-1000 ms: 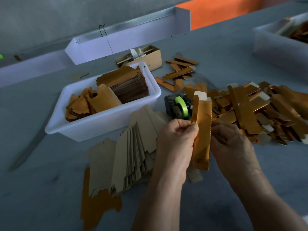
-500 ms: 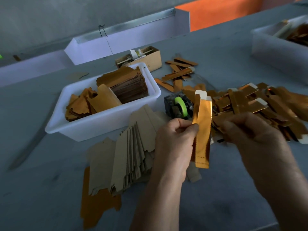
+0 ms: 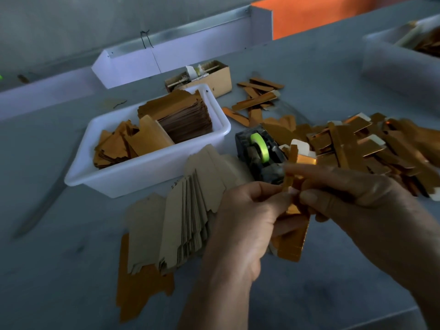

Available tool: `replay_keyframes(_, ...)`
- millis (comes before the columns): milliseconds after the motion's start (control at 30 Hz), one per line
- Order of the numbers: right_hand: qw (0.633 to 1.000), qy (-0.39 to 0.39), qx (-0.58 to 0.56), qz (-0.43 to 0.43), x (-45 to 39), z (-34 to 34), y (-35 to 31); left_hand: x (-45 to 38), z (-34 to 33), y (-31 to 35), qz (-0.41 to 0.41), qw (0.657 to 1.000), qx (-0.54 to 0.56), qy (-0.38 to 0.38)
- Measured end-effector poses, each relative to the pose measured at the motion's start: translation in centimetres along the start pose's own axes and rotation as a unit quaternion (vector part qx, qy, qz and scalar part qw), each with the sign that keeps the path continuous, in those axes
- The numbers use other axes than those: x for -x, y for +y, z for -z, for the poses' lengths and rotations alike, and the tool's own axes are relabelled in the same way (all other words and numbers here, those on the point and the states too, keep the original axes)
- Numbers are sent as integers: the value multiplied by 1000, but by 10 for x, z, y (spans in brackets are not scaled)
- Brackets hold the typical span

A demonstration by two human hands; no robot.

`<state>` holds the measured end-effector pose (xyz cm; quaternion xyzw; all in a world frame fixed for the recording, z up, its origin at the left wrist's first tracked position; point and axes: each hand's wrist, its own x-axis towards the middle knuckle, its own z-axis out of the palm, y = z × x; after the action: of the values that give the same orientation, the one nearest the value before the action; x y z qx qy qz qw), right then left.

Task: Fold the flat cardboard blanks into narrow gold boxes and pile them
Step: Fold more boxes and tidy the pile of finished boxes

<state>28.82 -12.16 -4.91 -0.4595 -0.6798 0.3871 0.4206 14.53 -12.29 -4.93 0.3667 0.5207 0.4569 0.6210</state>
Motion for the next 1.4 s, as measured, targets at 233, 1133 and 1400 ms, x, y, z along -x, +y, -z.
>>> replay_keyframes(233, 994, 35, 93, -39, -2, -1, -3, 2, 4, 0, -5, 1000, -6, -30)
replay_keyframes(1133, 968, 130, 197, -90, -3, -18, -15, 22, -3, 0, -157, 975, -120, 106)
replay_keyframes(1400, 983, 86, -98, -126, -3, -25, -6, 25, -5, 2, -102, 978, -151, 105)
